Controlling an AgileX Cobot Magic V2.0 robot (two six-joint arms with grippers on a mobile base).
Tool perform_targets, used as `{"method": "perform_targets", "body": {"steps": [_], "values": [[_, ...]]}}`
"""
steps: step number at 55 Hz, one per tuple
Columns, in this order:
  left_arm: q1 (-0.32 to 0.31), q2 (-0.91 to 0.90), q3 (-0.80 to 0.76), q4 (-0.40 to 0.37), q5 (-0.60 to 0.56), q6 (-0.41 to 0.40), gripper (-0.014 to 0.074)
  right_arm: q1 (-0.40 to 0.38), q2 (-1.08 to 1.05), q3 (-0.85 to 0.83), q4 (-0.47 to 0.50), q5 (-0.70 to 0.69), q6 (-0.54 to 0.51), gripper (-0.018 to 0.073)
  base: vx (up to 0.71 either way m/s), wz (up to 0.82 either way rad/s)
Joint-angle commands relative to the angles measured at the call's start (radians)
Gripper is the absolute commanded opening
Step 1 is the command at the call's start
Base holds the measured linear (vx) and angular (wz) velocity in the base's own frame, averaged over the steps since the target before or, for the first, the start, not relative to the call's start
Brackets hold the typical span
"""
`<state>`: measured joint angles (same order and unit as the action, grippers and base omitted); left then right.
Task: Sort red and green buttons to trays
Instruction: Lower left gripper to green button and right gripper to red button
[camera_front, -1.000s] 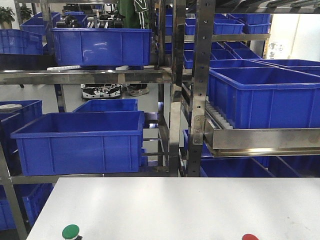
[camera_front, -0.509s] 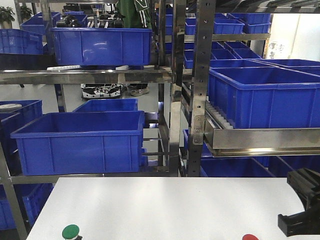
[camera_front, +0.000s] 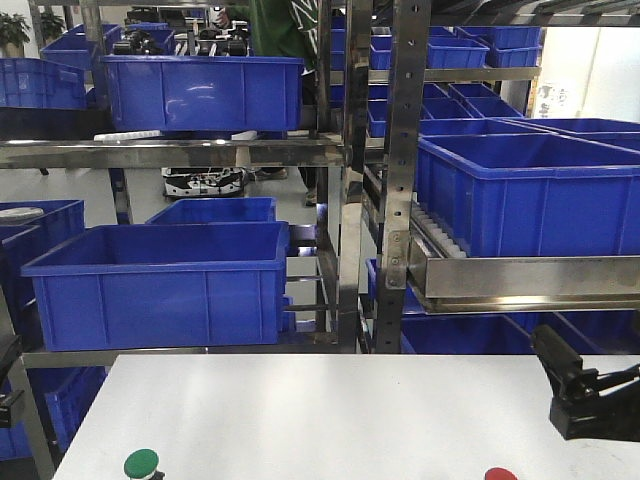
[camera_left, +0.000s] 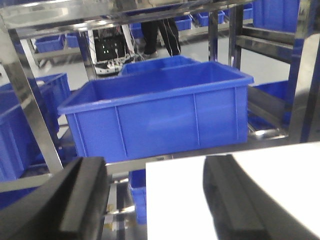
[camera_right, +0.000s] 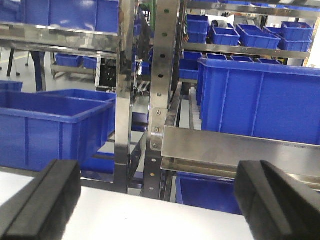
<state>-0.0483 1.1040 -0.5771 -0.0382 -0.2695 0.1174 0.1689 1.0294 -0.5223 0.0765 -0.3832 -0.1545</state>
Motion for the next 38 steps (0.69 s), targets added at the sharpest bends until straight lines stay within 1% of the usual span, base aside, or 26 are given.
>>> {"method": "perform_targets", "body": {"steps": [1,5,9,13,16,21,29,38], "values": [[-0.002,-0.013,-0.038,-0.001,-0.111,-0.010,0.0561,0.000,0.062,0.008,-0.008,-0.117,0.009,0.0715,0.00,0.00],[-0.002,-0.013,-0.038,-0.001,-0.114,-0.010,0.0557,0.001,0.159,0.091,-0.031,-0.203,0.030,0.0694,0.00,0.00],[-0.002,-0.013,-0.037,-0.001,-0.114,-0.010,0.0554,0.001,0.274,0.184,-0.059,-0.384,0.109,0.0661,0.00,0.00],[-0.002,-0.013,-0.037,-0.001,-0.114,-0.010,0.0554,0.001,0.396,0.273,-0.076,-0.603,0.169,0.0625,0.00,0.00],[-0.002,-0.013,-0.037,-0.001,-0.114,-0.010,0.0554,0.001,0.510,0.324,-0.076,-0.769,0.191,0.0596,0.00,0.00],[-0.002,-0.012,-0.037,-0.001,-0.114,-0.010,0.0554,0.001,0.676,0.350,-0.076,-0.957,0.193,0.0559,0.00,0.00],[-0.002,-0.011,-0.037,-0.001,-0.112,-0.010,0.0554,0.001,0.862,0.302,-0.061,-0.955,0.197,0.0552,0.00,0.00],[-0.002,-0.011,-0.037,-0.001,-0.112,-0.010,0.0554,0.001,0.960,0.197,-0.068,-0.955,0.197,0.0552,0.00,0.00]]}}
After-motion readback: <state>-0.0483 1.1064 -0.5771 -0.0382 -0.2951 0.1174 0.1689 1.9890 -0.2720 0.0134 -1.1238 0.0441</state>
